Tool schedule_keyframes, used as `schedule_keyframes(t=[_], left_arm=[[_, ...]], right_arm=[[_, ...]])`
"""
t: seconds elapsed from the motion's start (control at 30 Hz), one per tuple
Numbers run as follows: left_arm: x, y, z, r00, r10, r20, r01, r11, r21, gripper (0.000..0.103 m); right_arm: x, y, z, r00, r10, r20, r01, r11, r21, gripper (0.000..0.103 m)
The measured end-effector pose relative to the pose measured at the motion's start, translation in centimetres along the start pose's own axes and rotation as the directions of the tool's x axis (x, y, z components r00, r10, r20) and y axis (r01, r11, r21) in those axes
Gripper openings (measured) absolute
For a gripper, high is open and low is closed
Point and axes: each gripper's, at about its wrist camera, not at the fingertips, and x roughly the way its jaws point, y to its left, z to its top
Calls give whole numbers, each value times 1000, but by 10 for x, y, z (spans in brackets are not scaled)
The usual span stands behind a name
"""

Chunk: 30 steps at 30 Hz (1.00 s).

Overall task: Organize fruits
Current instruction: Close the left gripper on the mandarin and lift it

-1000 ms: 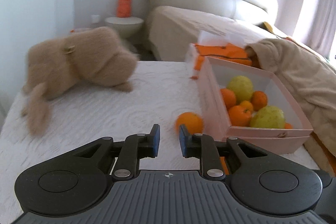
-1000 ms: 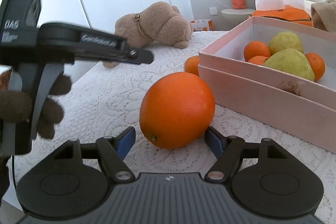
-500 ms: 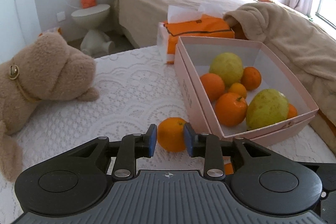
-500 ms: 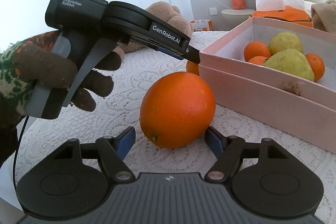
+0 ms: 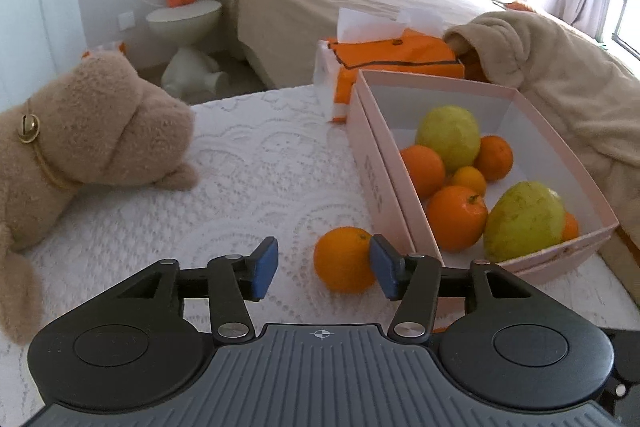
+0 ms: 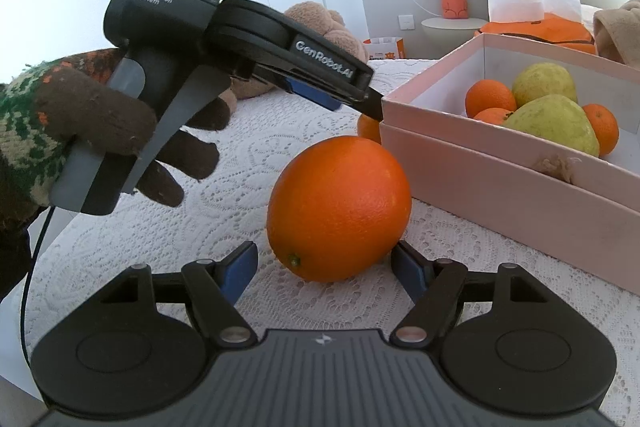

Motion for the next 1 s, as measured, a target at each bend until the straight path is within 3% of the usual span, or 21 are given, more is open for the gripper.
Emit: schedule_keyframes(t=[0.17,0.23,0.33,0.43,0.57,0.73,1.0], left_arm=[[4,11,5,997,80,1,-79,992,-101,78],[1,18,6,992,128,11,-125,984,-129,78],[-4,33,6,988,156,20,-148,968,-202,71],[-7,48,5,994,95,44,-79,956,-283,70],[-5,45,3,998,-32,46,43,964,-263,70],[5,27,-3,999,-47,-17,42,979,-198,71],[10,16,-11,994,-95,-54,84,980,-181,72]], right_arm=[[0,0,0,1000,0,0,0,1000,0,74],[0,0,0,1000,0,0,0,1000,0,74],[0,0,0,1000,0,0,0,1000,0,74],[0,0,0,1000,0,0,0,1000,0,74],[1,0,0,1000,-1,1,1,1000,-1,75],[1,0,0,1000,-1,1,1,1000,-2,75],[1,0,0,1000,-3,1,3,1000,-3,75]])
